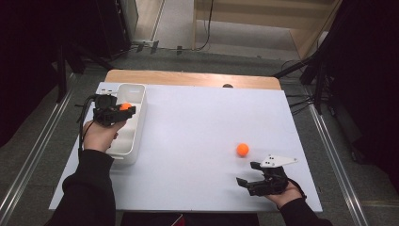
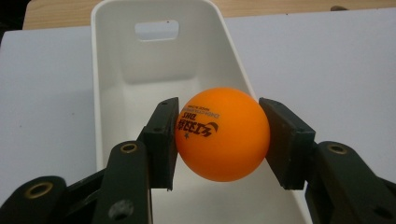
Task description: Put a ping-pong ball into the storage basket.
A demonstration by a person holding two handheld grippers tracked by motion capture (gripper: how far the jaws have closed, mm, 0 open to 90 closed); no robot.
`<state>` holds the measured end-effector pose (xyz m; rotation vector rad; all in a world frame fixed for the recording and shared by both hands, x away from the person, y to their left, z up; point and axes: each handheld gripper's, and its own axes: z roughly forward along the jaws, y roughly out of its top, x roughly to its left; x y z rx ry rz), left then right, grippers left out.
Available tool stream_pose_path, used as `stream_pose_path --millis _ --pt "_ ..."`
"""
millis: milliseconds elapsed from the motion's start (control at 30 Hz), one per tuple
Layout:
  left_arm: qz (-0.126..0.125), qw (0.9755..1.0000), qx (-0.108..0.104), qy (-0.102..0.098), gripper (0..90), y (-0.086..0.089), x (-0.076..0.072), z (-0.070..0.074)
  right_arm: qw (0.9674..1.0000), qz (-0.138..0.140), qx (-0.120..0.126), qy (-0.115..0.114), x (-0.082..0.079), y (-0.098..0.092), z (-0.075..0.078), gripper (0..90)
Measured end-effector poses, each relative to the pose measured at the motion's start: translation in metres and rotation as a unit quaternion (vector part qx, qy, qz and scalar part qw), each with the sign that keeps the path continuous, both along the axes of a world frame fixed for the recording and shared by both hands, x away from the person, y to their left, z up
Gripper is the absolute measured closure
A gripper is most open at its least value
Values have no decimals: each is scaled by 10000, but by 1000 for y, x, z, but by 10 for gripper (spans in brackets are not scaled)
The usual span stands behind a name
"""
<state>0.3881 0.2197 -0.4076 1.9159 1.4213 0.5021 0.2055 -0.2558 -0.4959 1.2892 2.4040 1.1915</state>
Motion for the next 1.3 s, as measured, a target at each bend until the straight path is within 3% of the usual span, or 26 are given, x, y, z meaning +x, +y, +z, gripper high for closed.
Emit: stream_pose_path --millis 233,500,633,1000,1167,1300 --pt "16 10000 0 82 503 0 1 -4 10000 10 -5 0 0 0 0 130" --pt "47 10000 -7 15 495 1 1 -2 10000 7 -2 10 0 0 0 129" --pt "-14 10000 -37 13 394 1 1 0 10000 13 -3 0 0 0 0 129" --pt "-280 9994 -222 38 273 1 0 7 10000 25 -1 -2 0 0 0 130" --pt "-474 9979 -437 41 194 -2 -1 13 10000 36 -2 0 0 0 0 129" --pt "-623 9969 -481 17 178 -8 -4 17 10000 27 -5 8 -1 0 0 130"
